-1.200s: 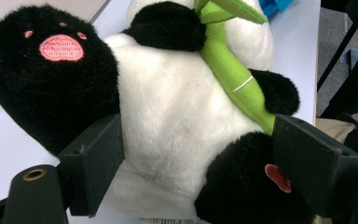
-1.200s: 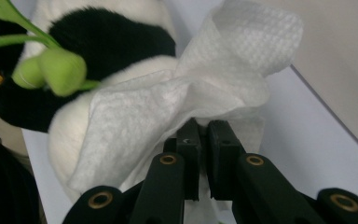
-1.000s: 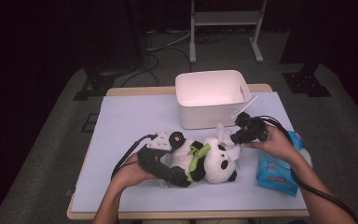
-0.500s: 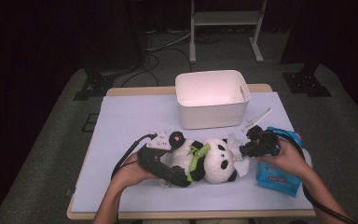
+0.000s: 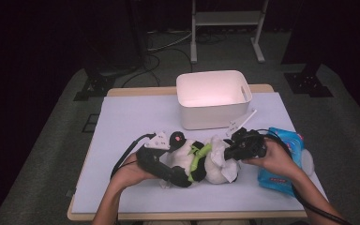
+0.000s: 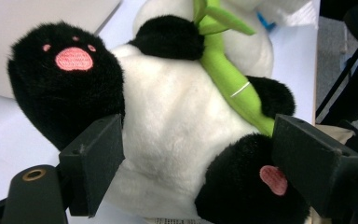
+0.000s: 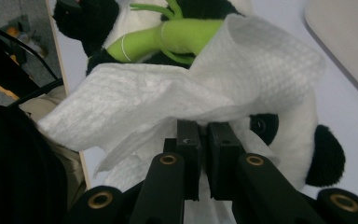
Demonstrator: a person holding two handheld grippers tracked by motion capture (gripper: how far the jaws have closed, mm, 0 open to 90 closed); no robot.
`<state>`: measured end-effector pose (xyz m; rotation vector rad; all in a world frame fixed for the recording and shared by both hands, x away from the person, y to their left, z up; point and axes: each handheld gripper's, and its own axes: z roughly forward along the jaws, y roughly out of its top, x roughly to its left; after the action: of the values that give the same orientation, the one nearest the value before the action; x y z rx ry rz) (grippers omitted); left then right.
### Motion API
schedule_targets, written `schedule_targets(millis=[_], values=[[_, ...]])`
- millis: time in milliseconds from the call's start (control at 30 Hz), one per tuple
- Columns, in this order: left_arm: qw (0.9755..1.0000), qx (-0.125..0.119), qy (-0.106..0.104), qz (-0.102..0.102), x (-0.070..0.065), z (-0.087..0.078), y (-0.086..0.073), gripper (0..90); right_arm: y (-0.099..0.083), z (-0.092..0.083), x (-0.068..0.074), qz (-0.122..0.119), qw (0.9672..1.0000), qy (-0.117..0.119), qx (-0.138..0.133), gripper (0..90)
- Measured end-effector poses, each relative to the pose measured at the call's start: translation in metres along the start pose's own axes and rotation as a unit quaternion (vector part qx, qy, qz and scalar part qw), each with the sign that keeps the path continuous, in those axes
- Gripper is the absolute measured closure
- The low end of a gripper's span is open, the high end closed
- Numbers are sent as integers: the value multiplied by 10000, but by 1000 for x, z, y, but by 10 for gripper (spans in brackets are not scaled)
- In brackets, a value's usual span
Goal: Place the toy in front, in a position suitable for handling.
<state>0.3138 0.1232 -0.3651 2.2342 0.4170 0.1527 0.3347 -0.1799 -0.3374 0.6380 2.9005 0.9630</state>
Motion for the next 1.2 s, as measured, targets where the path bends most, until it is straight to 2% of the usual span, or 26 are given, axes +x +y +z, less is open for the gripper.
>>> schedule_targets(millis=[67, 133, 267, 333, 400, 533, 667, 833, 1200], values=[[10000, -53, -32, -22, 1, -5, -1, 168, 5, 1, 0, -23, 10000, -59, 55, 843], [9999, -110, -26, -44, 2, -11, -1, 168, 5, 2, -7, 86, 9999, -115, 91, 843], [10000, -69, 40, -41, 5, -18, -5, 168, 5, 2, -17, 246, 9996, -162, 30, 843], [9999, -9, 94, -56, 6, -18, -7, 168, 6, 2, -16, 180, 9997, -182, 3, 843], [9999, -5, 84, -116, 8, -17, -9, 168, 8, 0, -12, 75, 9998, -143, -74, 843], [9997, -36, 201, -157, 9, -16, -8, 167, 17, 0, 5, -209, 9997, -30, -95, 843], [9996, -20, 244, -117, 8, -16, -8, 167, 31, 12, 15, -401, 9992, 27, 69, 842], [9997, -28, 184, -156, 10, -15, -10, 166, 48, 32, 25, -643, 9975, 175, 255, 842], [9997, 0, 178, -153, 9, -16, -11, 153, 84, 54, 39, -916, 9943, 391, 376, 842]])
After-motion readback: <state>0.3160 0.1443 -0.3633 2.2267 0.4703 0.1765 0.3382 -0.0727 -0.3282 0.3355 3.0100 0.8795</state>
